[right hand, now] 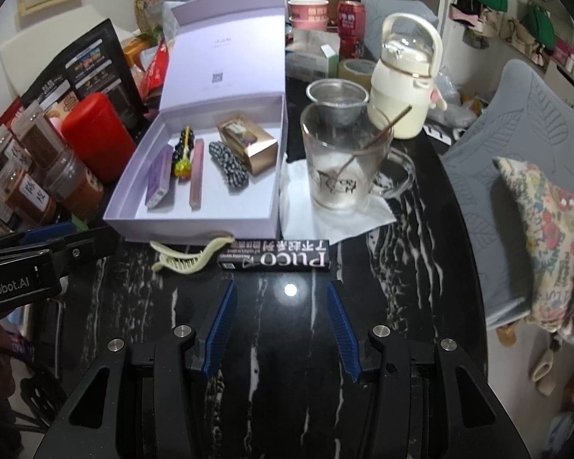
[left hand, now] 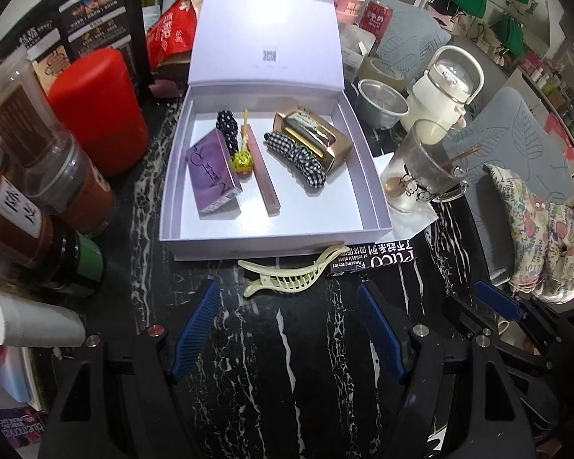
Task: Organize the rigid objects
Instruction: 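Lower the left gripper onto the cream hair claw clip and close it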
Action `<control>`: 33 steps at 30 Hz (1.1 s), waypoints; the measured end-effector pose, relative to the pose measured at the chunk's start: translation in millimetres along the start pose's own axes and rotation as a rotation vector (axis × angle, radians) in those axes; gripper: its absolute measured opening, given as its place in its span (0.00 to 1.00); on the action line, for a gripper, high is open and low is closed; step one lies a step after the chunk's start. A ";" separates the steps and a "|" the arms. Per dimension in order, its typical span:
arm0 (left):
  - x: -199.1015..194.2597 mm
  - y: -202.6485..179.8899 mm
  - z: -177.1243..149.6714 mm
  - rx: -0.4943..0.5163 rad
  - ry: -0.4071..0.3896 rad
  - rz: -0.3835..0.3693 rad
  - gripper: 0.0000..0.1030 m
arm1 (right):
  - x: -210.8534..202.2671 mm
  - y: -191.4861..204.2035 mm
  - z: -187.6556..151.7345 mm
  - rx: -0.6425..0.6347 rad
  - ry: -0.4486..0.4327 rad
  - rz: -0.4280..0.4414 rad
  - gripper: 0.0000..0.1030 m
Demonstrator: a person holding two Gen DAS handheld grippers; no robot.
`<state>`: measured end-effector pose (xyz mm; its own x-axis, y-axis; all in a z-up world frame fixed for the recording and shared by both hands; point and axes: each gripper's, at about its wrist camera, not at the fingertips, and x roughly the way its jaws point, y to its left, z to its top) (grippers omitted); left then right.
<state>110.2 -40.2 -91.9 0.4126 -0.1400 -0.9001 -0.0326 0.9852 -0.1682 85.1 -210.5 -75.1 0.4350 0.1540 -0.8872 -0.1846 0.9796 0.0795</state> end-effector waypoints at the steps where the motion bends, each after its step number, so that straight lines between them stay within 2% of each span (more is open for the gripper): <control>1: 3.8 -0.1 -0.2 -0.004 0.004 -0.009 0.72 | 3.4 -1.4 -1.2 0.002 0.006 0.002 0.47; 5: 22.4 0.9 0.6 -0.039 0.020 -0.028 0.72 | 19.2 -8.1 -5.3 0.012 0.032 0.009 0.51; 10: 41.8 3.3 5.4 -0.079 0.010 0.002 0.72 | 36.5 -15.8 -5.4 0.020 0.056 0.004 0.54; 14: 65.8 10.1 10.2 -0.139 0.054 0.014 0.72 | 51.8 -22.0 -3.8 0.029 0.074 0.001 0.54; 18: 80.0 16.3 13.4 -0.185 0.066 0.039 0.72 | 66.7 -27.9 0.8 0.041 0.092 -0.003 0.54; 22: 95.6 21.9 14.5 -0.224 0.112 0.023 0.72 | 78.7 -33.7 6.9 0.058 0.105 0.000 0.54; 33: 118.0 21.9 19.8 -0.200 0.169 0.036 0.72 | 99.5 -39.0 31.7 0.057 0.108 0.036 0.54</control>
<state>176.2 -33.2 -193.8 0.2509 -0.1366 -0.9583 -0.2307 0.9530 -0.1962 163.5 -229.2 -152.1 0.3311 0.1777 -0.9267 -0.1463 0.9799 0.1356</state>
